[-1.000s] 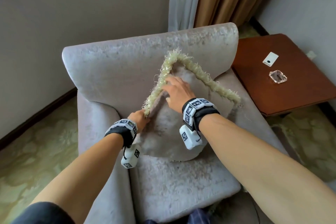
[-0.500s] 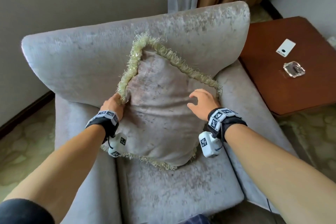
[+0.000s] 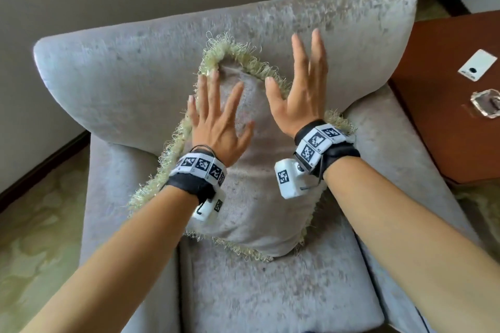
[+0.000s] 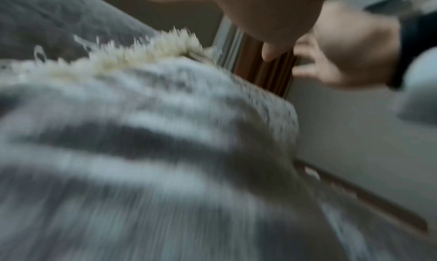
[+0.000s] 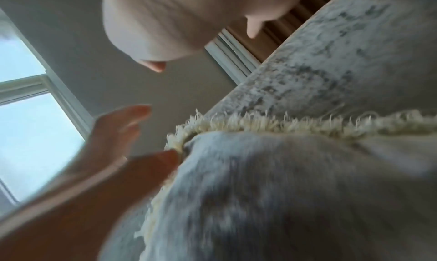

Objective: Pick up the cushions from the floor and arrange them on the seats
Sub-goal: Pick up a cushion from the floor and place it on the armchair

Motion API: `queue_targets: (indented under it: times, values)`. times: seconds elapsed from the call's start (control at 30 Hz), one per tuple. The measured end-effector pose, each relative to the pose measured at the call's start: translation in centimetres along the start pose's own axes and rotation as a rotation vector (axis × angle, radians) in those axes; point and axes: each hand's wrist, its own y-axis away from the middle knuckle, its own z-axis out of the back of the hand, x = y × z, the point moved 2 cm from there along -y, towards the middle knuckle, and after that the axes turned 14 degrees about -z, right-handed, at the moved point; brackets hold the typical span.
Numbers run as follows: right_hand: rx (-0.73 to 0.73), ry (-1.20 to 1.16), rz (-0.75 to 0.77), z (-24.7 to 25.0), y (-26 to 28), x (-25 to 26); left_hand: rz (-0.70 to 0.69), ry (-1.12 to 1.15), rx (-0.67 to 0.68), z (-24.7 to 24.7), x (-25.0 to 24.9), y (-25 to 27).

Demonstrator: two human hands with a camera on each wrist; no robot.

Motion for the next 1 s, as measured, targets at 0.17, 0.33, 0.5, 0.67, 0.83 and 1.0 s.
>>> queue_targets:
  times: [0.17,0.33,0.5,0.67,0.83,1.0]
  values:
    - [0.739,0.573,-0.127,-4.3,19.5,-9.9,-0.321,-0.030,0.567,-8.5,-2.6,16.1]
    - [1.411,0.809,-0.264,2.5,29.0,-16.9,-0.584,0.068,0.771,-7.8,-0.5,23.5]
    - [0.652,0.406,-0.121,0.3,15.9,-12.1,-0.252,-0.074,0.432,-4.1,0.3,11.2]
    - [0.353,0.251,0.087,-2.9,9.4,-5.2,-0.013,-0.029,0.339,-4.4,0.2,7.4]
    - [0.920,0.764,-0.099,-4.3,23.0,-12.5,0.228,0.030,0.577,-6.9,1.5,15.9]
    - [1.571,0.903,-0.688,1.5,30.7,-22.6,0.472,0.148,0.380,-5.2,4.8,15.5]
